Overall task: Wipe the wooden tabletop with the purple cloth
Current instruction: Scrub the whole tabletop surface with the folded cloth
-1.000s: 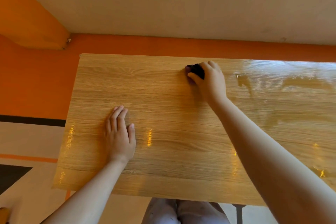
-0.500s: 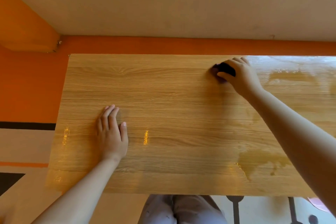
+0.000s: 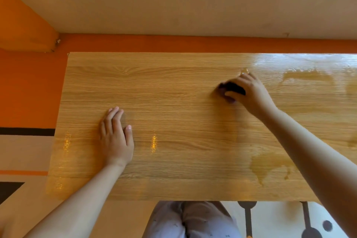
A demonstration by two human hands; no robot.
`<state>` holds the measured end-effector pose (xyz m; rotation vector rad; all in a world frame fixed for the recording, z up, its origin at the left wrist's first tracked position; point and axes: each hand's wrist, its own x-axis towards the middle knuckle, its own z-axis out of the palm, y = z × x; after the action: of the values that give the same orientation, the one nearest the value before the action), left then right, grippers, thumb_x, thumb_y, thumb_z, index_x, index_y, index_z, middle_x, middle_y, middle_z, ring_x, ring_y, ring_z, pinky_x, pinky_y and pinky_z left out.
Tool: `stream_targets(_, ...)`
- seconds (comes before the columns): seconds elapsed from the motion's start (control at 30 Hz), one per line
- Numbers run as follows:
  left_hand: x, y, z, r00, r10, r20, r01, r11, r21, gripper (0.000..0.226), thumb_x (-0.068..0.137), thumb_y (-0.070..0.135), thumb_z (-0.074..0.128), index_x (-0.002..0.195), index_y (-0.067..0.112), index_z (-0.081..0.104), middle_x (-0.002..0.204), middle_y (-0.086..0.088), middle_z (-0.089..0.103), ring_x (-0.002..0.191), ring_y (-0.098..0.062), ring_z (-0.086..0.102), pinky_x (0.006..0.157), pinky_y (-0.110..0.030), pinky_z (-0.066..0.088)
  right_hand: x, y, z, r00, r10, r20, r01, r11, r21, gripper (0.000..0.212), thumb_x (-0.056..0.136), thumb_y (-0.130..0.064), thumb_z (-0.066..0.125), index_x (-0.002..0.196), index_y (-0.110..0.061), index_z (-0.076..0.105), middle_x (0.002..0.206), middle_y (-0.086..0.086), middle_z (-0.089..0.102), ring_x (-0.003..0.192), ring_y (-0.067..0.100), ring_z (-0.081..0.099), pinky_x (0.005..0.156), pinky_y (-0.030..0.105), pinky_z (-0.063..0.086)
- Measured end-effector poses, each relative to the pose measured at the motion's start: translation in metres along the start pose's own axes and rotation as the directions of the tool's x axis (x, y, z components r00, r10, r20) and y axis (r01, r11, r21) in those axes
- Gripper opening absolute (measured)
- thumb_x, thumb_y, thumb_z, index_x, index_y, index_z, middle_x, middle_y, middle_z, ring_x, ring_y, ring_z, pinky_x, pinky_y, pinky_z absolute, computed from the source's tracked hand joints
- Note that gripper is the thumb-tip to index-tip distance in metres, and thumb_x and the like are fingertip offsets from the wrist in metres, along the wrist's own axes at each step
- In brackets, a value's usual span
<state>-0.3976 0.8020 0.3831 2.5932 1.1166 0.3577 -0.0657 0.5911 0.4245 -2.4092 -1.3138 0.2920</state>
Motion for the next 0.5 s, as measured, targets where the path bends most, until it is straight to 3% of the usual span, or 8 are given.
stream_targets(0.23, 0.000, 0.003, -0.002, 1.000, -0.019, 0.004, 0.019, 1.000, -0.003, 0.046, 0.092, 0.023, 0.039, 0.130, -0.002, 0.049, 0.140, -0.016, 0.046, 0.134, -0.034, 0.038, 0.110, -0.044, 0.026, 0.097, 0.013, 0.001, 0.975, 0.172, -0.142, -0.166, 0.985, 0.053, 0.031, 0.089, -0.029, 0.061, 0.113, -0.010, 0.062, 0.110, 0.009, 0.059, 0.106, 0.029, 0.043, 0.083, 0.029, 0.032)
stream_targets(0.5, -0.001, 0.000, -0.001, 1.000, -0.021, 0.014, 0.022, 1.000, -0.012, 0.046, 0.091, 0.024, 0.040, 0.130, 0.000, 0.048, 0.141, -0.014, 0.045, 0.134, -0.033, 0.037, 0.108, -0.044, 0.028, 0.040, 0.001, 0.005, 0.996, 0.066, -0.058, -0.062, 0.995, 0.076, 0.030, 0.088, -0.025, 0.062, 0.115, -0.012, 0.063, 0.110, 0.007, 0.061, 0.105, 0.026, 0.045, 0.084, 0.031, 0.034)
